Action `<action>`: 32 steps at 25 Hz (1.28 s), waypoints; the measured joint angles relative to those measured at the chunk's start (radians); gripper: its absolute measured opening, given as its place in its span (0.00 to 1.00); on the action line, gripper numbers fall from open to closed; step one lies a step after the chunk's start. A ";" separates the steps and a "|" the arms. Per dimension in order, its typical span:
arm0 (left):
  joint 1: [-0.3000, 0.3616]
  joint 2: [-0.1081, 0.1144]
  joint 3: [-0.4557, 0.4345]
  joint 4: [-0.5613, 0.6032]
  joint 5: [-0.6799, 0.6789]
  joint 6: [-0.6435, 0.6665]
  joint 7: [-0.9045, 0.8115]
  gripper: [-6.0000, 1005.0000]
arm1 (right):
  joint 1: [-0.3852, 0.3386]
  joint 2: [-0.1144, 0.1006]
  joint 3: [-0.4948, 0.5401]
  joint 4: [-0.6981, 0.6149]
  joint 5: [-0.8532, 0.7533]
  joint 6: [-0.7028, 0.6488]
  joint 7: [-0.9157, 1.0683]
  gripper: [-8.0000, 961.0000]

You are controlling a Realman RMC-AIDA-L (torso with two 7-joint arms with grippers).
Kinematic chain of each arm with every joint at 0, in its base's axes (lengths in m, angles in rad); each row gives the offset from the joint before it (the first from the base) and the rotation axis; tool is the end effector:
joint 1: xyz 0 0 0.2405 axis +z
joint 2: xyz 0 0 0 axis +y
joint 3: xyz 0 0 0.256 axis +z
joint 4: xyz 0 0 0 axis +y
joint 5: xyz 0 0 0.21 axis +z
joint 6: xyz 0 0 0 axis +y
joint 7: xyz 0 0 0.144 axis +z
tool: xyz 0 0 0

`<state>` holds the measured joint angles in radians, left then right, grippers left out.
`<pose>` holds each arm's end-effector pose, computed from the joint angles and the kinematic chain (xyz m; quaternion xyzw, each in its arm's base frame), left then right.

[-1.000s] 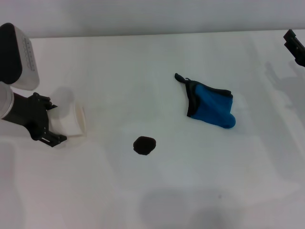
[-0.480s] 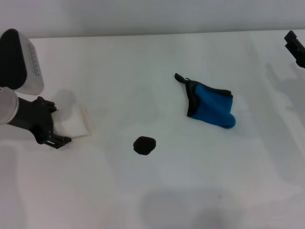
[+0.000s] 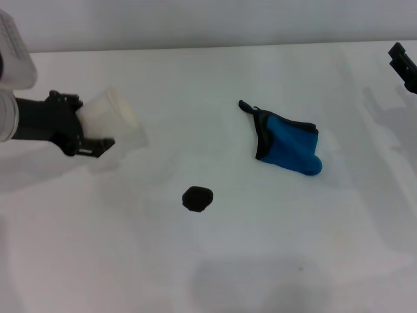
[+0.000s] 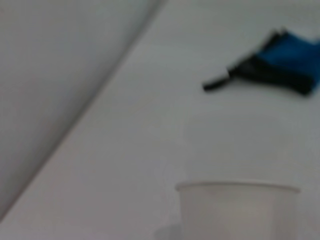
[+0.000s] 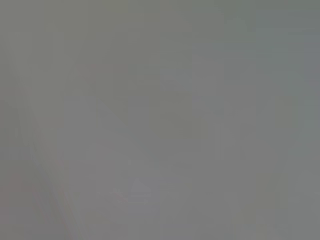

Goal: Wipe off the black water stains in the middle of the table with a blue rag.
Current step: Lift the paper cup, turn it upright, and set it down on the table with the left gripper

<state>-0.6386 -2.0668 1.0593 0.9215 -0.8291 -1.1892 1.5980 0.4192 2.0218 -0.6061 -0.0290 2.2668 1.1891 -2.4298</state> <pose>-0.2308 0.4002 -0.0001 -0.9740 -0.0624 0.0435 0.2134 0.3764 0.3182 0.0316 -0.6254 0.3806 0.3829 0.5634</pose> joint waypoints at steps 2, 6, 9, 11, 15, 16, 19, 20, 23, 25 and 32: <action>0.025 -0.004 0.002 -0.002 -0.069 0.032 0.002 0.76 | -0.001 0.000 0.000 -0.001 0.000 0.001 0.000 0.87; 0.070 -0.013 0.028 -0.077 -0.234 0.143 0.006 0.76 | -0.001 -0.001 0.000 -0.001 0.002 0.001 0.000 0.87; 0.085 -0.013 0.060 -0.185 -0.411 0.228 0.061 0.76 | 0.001 -0.002 0.000 -0.005 0.004 -0.002 0.000 0.87; 0.097 -0.013 0.067 -0.272 -0.563 0.253 0.157 0.76 | 0.005 -0.002 0.000 -0.007 0.005 -0.003 0.000 0.87; 0.115 -0.016 0.067 -0.420 -0.863 0.262 0.368 0.76 | 0.009 -0.003 0.000 -0.009 0.004 -0.005 0.000 0.87; 0.118 -0.017 0.067 -0.459 -0.936 0.260 0.430 0.76 | 0.009 -0.004 0.000 -0.010 0.005 -0.006 0.000 0.87; 0.125 -0.023 0.079 -0.559 -1.118 0.256 0.592 0.76 | 0.010 -0.005 0.000 -0.010 0.005 -0.007 0.000 0.87; 0.125 -0.024 0.091 -0.593 -1.175 0.256 0.638 0.76 | 0.010 -0.005 0.000 -0.011 0.005 -0.008 0.000 0.87; 0.120 -0.027 0.140 -0.683 -1.323 0.256 0.779 0.76 | 0.011 -0.005 0.000 -0.011 0.006 -0.009 0.000 0.87; 0.118 -0.031 0.171 -0.722 -1.399 0.256 0.877 0.76 | 0.013 -0.005 0.000 -0.012 0.006 -0.010 -0.001 0.87; 0.122 -0.036 0.259 -0.767 -1.514 0.255 0.963 0.76 | 0.019 -0.006 0.000 -0.013 0.007 -0.012 -0.005 0.87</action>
<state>-0.5165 -2.1032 1.3185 0.1550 -2.3435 -0.9341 2.5614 0.4386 2.0154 -0.6059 -0.0418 2.2734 1.1774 -2.4349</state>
